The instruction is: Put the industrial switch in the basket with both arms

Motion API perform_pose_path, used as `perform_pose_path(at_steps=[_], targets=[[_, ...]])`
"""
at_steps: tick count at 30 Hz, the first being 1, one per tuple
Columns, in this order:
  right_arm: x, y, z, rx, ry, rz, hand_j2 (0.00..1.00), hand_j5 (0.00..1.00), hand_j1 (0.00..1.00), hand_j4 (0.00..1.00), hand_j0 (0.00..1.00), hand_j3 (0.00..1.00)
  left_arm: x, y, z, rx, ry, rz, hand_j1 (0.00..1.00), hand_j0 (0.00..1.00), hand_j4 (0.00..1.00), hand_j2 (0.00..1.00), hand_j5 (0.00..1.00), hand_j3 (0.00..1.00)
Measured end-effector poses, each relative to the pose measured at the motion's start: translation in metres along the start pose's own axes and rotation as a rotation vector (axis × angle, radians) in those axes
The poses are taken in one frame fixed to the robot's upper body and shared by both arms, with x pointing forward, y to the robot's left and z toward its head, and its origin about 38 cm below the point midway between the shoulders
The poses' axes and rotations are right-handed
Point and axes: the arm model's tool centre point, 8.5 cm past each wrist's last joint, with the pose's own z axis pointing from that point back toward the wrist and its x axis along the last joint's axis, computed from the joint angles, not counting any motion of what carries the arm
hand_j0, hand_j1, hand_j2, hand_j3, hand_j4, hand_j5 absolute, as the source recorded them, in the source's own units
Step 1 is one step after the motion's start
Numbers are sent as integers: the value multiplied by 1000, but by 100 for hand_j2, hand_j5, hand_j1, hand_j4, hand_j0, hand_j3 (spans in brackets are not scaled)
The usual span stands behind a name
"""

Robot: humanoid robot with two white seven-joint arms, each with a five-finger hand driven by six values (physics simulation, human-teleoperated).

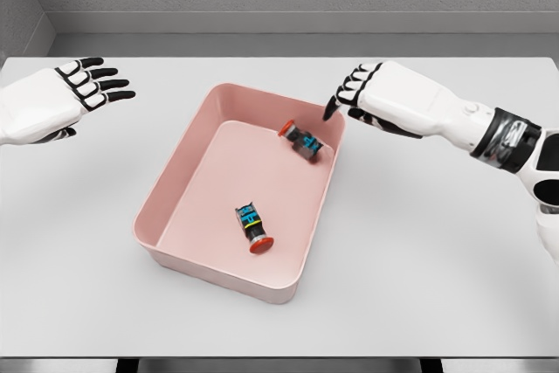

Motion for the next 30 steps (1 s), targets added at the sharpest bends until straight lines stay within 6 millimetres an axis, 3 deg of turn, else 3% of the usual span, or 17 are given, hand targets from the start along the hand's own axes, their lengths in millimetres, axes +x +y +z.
perform_pose_path(at_steps=[2, 3, 8, 14, 18, 30], targets=[[-1, -1, 1, -3, 3, 0, 98, 98, 98, 98, 98, 98, 0, 0, 0, 1, 0, 1, 100, 100, 100, 100, 100, 100], [-1, -1, 1, -3, 4, 1, 99, 99, 99, 99, 99, 99, 0, 0, 0, 1, 0, 1, 100, 100, 100, 100, 100, 100], [-15, -13, 22, -9, 65, 31, 100, 100, 100, 100, 100, 100, 1, 0, 0, 0, -1, 3, 100, 100, 100, 100, 100, 100], [-35, -3, 78, 40, 201, 25, 100, 100, 100, 100, 100, 100, 4, -5, 1, -6, -6, 15, 100, 100, 100, 100, 100, 100], [-42, 0, 100, 50, 260, 14, 100, 100, 100, 100, 100, 100, 5, -5, 1, -6, -8, 17, 100, 100, 100, 100, 100, 100], [-47, -4, 114, 43, 295, 20, 100, 100, 100, 100, 100, 100, 6, -5, 1, -7, -10, 17, 100, 100, 100, 100, 100, 100]])
